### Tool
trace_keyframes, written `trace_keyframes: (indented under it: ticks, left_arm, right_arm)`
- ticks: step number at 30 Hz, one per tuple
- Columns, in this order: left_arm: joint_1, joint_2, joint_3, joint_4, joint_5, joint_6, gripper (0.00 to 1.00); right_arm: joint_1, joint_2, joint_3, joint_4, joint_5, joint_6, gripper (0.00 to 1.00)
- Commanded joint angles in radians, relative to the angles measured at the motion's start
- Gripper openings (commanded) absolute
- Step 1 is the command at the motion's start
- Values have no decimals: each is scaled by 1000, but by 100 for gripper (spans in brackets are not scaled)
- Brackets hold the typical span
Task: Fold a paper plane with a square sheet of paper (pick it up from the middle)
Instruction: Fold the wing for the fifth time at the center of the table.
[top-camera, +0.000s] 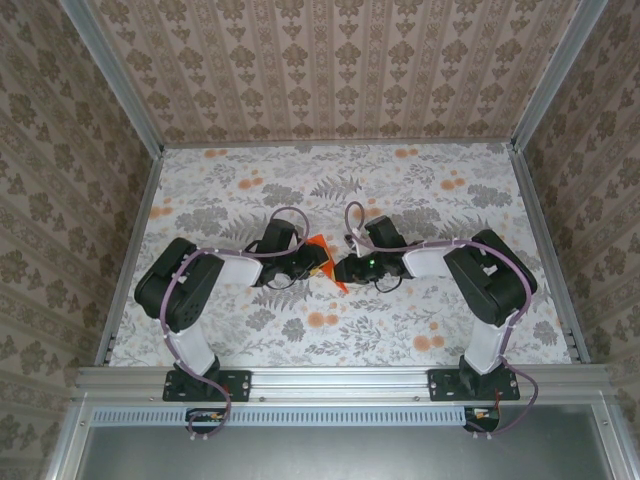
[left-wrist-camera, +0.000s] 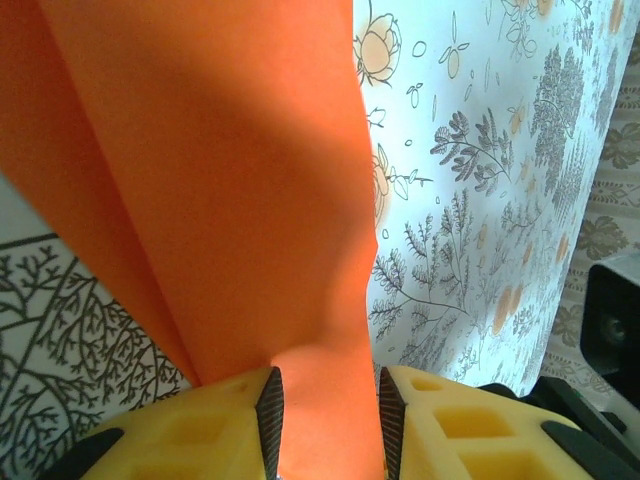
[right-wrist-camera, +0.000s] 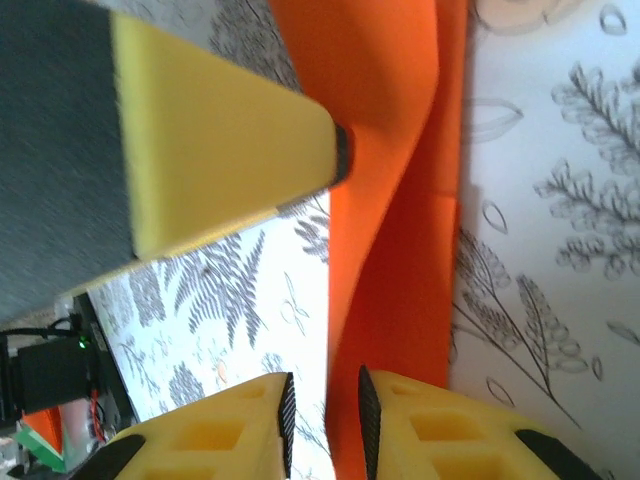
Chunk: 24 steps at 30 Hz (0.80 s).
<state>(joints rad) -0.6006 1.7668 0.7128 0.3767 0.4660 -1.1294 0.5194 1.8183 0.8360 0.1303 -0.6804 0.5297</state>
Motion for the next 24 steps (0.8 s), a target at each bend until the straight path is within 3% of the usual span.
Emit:
trace_keyframes:
  ticks: [1,24]
  left_arm:
    - [1,46,10,-76,-31,9,34]
    - [7,43,26,-83,-16,12,34]
  right_arm:
    - [-1,-17,42,-106,27,-70,27]
    - [4,83,75,-160,27,-133,13]
